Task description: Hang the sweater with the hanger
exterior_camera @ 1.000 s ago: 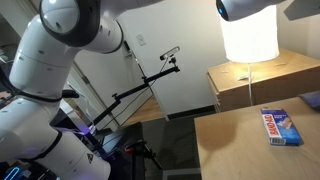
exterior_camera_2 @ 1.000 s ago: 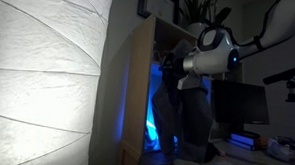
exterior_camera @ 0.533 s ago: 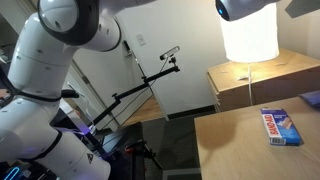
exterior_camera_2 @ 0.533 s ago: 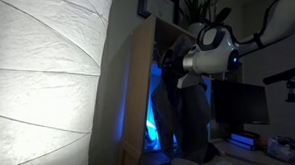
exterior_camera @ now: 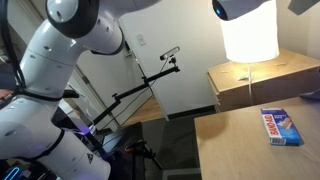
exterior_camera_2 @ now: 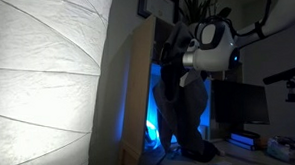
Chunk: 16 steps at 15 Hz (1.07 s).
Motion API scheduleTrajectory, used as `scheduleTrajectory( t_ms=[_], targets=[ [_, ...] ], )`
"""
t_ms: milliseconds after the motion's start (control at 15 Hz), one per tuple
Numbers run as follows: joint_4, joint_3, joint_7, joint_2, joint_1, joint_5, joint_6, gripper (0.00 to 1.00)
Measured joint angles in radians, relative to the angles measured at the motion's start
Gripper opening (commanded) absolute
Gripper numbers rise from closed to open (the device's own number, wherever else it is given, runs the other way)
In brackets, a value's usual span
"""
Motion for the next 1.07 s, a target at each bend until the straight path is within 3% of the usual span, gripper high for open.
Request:
scheduleTrajectory(
  t_ms=[267,533,733,933,1067],
  targets=[
    [-0.007,-0.102,0.004,0.048,0.064,0.000,0.000,0.06],
    [0.009,-0.141,0.003,0.096,0.095,0.000,0.012,0.06],
    [0.131,-0.142,-0.004,0.163,0.088,0.000,0.147,0.06],
    [0.267,0.021,-0.190,0.190,0.017,-0.001,0.267,0.07],
    [0.362,0.186,-0.353,0.194,-0.066,-0.001,0.377,0.07]
  ],
)
